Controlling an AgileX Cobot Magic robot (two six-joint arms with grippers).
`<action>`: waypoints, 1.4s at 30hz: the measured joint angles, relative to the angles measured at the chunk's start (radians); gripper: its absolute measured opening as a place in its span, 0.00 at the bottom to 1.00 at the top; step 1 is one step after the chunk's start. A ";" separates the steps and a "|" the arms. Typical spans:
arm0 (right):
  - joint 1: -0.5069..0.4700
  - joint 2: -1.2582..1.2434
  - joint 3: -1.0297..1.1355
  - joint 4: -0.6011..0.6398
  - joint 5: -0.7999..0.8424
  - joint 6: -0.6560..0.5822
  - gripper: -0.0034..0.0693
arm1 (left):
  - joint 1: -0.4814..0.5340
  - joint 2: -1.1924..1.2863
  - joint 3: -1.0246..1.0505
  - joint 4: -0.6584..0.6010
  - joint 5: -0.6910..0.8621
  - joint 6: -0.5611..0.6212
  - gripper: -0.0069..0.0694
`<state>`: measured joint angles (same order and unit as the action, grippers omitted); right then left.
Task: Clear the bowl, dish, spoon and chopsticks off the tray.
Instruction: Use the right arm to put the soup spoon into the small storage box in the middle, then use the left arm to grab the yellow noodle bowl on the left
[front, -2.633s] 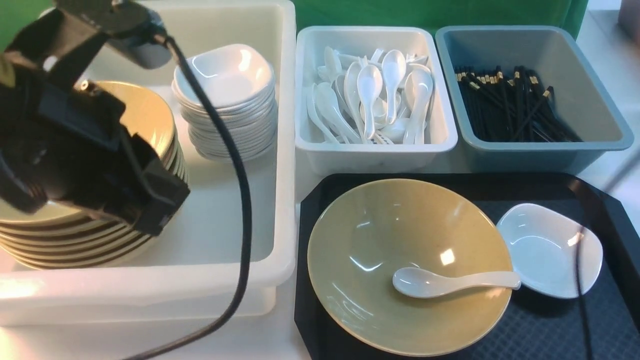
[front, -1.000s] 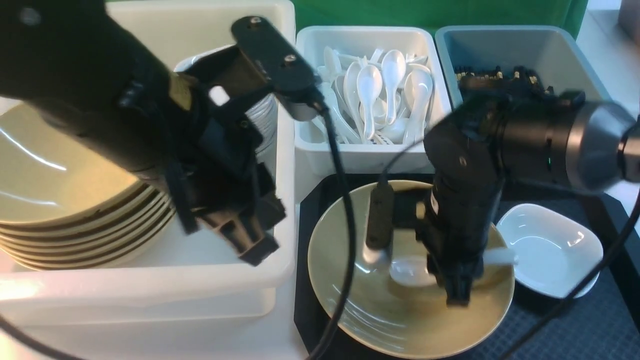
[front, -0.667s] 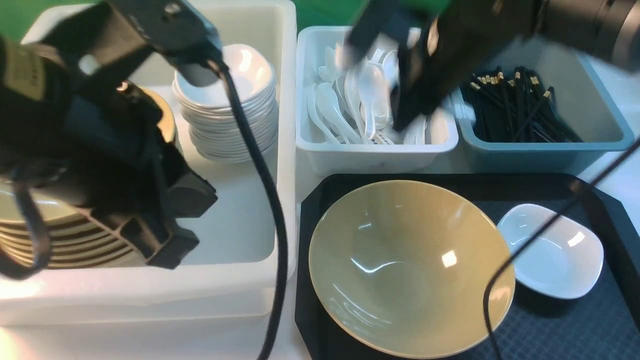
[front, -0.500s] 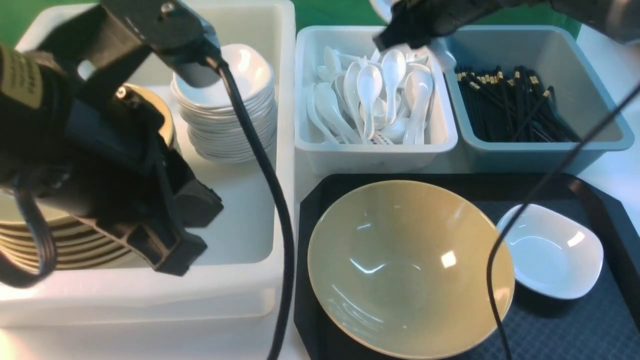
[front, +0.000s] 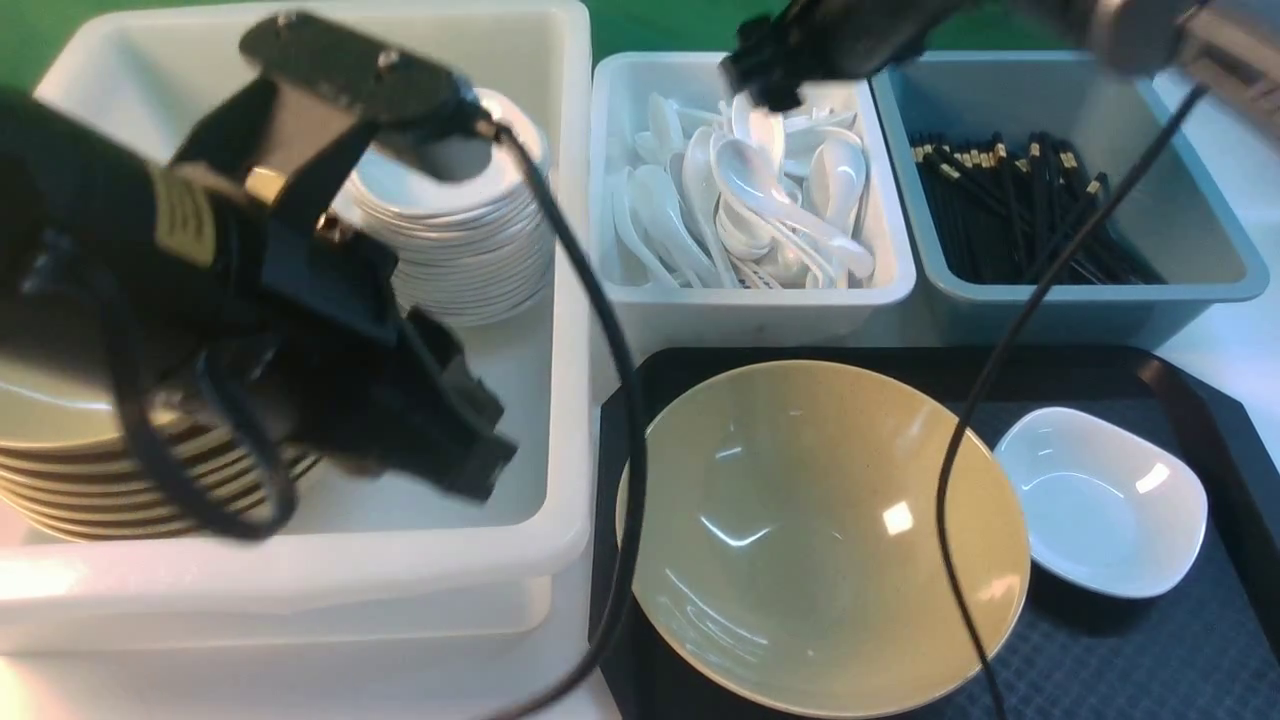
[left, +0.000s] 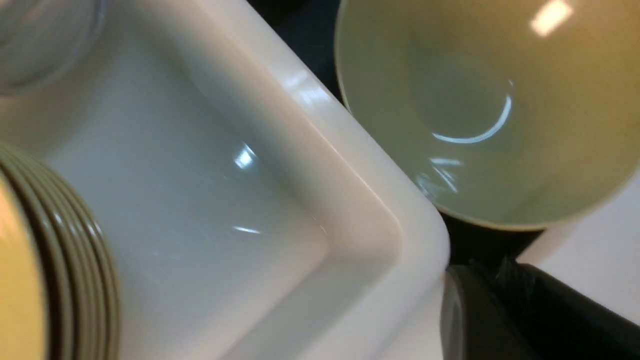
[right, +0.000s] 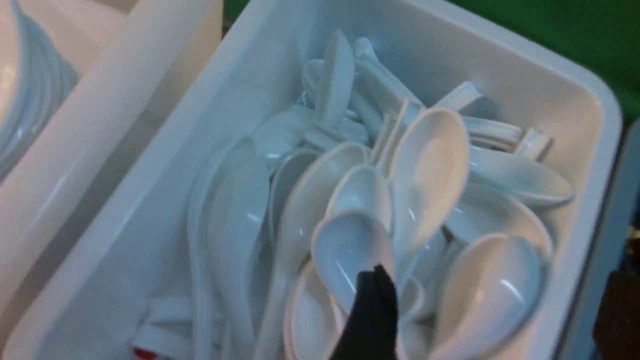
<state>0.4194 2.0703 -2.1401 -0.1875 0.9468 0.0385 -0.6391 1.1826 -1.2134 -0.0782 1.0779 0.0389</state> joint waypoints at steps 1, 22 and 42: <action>0.000 -0.030 -0.010 0.000 0.060 -0.044 0.84 | 0.000 0.018 -0.018 0.005 0.000 0.000 0.20; 0.001 -0.914 0.866 0.112 0.285 -0.167 0.50 | -0.039 0.768 -0.609 0.011 0.128 0.258 0.67; 0.001 -1.139 1.040 0.117 0.224 -0.179 0.38 | -0.070 0.966 -0.686 0.053 0.116 0.212 0.24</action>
<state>0.4203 0.9308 -1.0996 -0.0705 1.1712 -0.1406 -0.7093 2.1489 -1.8995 -0.0250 1.1935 0.2510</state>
